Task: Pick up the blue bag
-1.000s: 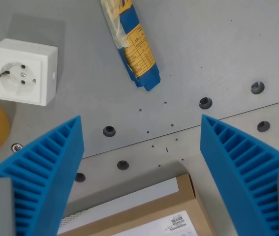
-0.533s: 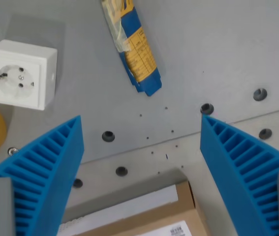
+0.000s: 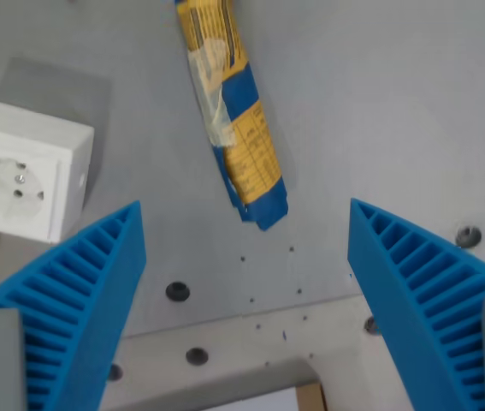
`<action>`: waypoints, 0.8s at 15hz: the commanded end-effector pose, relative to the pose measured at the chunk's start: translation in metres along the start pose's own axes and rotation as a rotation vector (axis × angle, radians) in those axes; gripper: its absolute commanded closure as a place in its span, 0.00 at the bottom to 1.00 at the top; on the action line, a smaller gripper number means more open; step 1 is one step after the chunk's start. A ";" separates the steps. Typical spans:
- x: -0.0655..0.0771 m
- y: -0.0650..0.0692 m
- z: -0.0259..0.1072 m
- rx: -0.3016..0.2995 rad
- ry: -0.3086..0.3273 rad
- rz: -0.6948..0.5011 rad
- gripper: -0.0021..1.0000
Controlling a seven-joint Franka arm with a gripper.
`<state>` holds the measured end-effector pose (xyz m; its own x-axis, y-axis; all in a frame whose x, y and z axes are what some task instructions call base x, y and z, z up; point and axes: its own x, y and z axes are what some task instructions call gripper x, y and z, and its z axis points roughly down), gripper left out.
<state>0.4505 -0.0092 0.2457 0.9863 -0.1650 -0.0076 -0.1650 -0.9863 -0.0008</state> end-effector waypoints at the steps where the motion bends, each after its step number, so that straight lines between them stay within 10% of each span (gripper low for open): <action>1: 0.006 0.006 0.014 0.020 0.083 -0.180 0.00; 12: 0.031 0.007 0.067 0.020 0.072 -0.240 0.00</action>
<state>0.4738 -0.0153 0.1831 0.9994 -0.0239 0.0265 -0.0237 -0.9997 -0.0070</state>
